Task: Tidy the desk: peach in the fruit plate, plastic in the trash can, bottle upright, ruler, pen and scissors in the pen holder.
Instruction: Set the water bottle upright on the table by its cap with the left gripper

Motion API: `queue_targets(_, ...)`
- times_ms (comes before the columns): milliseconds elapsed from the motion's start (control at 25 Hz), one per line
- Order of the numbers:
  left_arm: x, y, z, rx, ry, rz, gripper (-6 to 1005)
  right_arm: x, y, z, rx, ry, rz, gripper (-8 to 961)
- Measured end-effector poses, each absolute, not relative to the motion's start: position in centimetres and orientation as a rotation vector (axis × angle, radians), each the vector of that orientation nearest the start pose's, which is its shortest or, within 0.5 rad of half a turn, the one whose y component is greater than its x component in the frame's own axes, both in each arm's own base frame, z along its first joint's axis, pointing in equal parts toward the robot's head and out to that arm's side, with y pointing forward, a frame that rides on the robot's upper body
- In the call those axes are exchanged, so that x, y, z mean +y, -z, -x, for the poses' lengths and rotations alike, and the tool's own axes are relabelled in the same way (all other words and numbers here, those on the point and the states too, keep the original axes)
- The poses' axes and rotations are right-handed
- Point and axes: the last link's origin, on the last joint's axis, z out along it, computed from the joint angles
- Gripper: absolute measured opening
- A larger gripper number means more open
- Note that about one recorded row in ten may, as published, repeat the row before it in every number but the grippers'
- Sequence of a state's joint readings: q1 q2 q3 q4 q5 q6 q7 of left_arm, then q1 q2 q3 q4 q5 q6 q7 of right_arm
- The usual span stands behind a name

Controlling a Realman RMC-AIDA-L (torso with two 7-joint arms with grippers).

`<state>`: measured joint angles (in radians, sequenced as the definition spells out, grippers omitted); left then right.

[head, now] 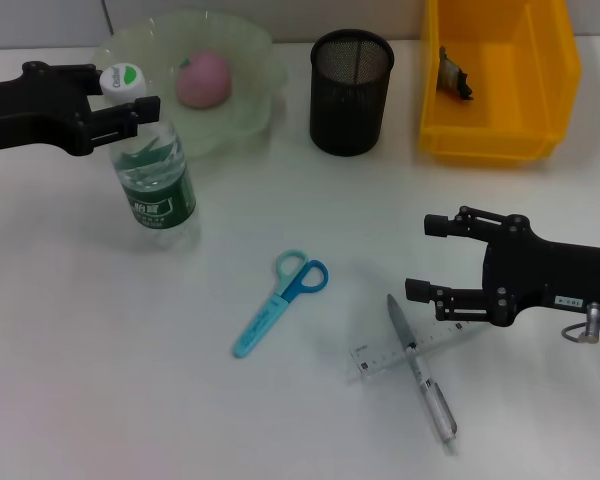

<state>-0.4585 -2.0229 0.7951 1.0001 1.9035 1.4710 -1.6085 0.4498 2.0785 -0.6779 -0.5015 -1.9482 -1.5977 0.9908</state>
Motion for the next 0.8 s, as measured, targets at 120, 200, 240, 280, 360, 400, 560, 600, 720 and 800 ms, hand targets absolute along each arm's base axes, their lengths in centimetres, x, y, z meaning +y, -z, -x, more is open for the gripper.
queue_targets(120, 35.9, -7.5, 25.0, -0.536, 0.558, 2.547, 447, 29.0, 2.2, -28.5, 0.349, -0.774, 2.718, 832)
queue_targets(200, 35.9, -7.6, 25.0, -0.536, 0.557, 2.547, 447, 29.1, 2.2, -28.5, 0.348, -0.774, 2.718, 832)
queue_targets(240, 36.0, -7.6, 25.0, -0.535, 0.555, 2.544, 447, 29.1, 2.2, -28.5, 0.348, -0.774, 2.718, 832)
queue_targets(280, 36.0, -7.6, 25.0, -0.535, 0.555, 2.544, 447, 29.1, 2.2, -28.5, 0.348, -0.774, 2.718, 832)
queue_targets(360, 36.0, -7.8, 25.1, -0.537, 0.555, 2.535, 447, 29.1, 2.2, -28.5, 0.348, -0.773, 2.718, 832)
queue_targets(400, 36.1, -7.8, 25.1, -0.537, 0.555, 2.531, 447, 29.1, 2.2, -28.5, 0.348, -0.773, 2.718, 832)
queue_targets(560, 36.1, -8.2, 25.4, -0.533, 0.555, 2.511, 446, 29.1, 2.2, -28.5, 0.348, -0.773, 2.718, 832)
queue_targets(600, 36.0, -8.4, 25.6, -0.532, 0.554, 2.504, 446, 29.1, 2.2, -28.5, 0.348, -0.773, 2.718, 832)
queue_targets(720, 36.0, -8.7, 26.0, -0.534, 0.55, 2.486, 446, 29.1, 2.2, -28.5, 0.348, -0.773, 2.718, 832)
queue_targets(800, 36.1, -8.9, 26.2, -0.538, 0.546, 2.475, 446, 29.1, 2.2, -28.5, 0.349, -0.773, 2.718, 831)
